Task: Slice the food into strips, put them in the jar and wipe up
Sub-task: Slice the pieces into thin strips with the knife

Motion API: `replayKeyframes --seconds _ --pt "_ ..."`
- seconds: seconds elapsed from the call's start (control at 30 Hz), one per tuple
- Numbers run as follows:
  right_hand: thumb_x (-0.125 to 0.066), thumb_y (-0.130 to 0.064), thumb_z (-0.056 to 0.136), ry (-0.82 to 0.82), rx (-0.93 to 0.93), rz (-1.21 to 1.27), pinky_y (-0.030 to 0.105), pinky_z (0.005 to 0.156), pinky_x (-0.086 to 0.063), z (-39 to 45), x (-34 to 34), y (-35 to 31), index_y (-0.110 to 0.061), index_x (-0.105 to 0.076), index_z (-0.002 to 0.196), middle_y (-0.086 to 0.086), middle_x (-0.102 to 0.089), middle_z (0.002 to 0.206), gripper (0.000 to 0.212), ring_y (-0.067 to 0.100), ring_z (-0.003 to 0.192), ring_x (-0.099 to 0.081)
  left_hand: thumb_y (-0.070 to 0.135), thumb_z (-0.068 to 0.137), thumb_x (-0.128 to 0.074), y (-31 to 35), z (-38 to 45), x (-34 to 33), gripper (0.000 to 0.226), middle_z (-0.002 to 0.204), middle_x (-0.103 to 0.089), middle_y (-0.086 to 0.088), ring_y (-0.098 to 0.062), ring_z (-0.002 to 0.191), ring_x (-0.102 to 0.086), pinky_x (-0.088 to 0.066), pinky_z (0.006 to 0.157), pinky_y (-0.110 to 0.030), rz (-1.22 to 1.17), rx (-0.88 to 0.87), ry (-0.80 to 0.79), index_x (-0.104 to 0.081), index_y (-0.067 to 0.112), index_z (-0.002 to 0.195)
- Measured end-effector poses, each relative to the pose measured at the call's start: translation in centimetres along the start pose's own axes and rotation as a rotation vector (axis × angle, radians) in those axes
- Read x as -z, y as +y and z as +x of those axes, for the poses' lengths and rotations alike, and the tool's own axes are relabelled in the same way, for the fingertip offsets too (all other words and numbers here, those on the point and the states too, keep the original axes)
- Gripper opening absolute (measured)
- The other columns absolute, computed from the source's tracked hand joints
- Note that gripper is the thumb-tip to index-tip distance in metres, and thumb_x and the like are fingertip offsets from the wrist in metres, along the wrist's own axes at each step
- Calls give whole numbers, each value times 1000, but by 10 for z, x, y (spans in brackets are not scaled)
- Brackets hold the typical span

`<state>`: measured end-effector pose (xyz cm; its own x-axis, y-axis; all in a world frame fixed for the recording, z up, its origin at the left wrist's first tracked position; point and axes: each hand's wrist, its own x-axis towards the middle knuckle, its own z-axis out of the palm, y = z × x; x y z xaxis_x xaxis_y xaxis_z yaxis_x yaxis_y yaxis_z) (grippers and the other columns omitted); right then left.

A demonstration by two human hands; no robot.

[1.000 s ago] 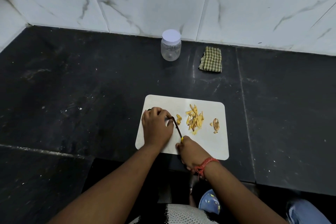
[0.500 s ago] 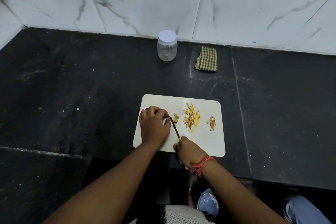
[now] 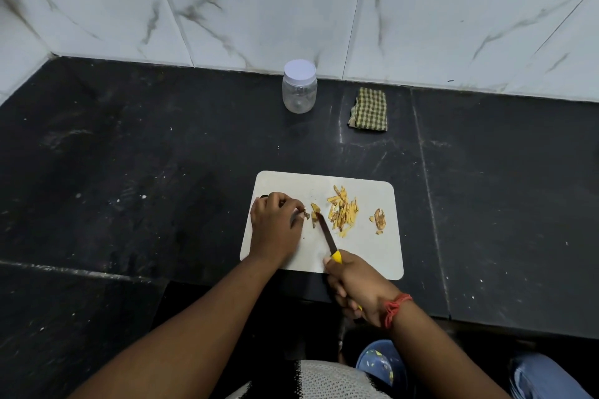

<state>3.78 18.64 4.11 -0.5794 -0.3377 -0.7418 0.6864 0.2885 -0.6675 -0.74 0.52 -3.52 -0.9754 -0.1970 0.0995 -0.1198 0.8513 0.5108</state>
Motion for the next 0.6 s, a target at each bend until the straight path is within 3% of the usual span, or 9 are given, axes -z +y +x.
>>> replayKeyframes --seconds 0.3,0.6 --pt "-41 -37 104 47 95 40 15 38 -22 0 13 -10 -13 -39 86 6 -35 52 31 14 33 -24 35 89 -69 6 3 -1 11 108 -56 5 -21 104 -49 -35 105 -42 61 -58 7 -71 32 100" --pt "-38 -40 103 101 125 -222 19 38 -28 5 9 -8 -14 -38 88 3 -44 53 29 15 33 -32 29 87 -73 -6 1 4 7 106 -58 5 -21 103 -48 -40 97 -40 21 -62 9 -70 26 92"
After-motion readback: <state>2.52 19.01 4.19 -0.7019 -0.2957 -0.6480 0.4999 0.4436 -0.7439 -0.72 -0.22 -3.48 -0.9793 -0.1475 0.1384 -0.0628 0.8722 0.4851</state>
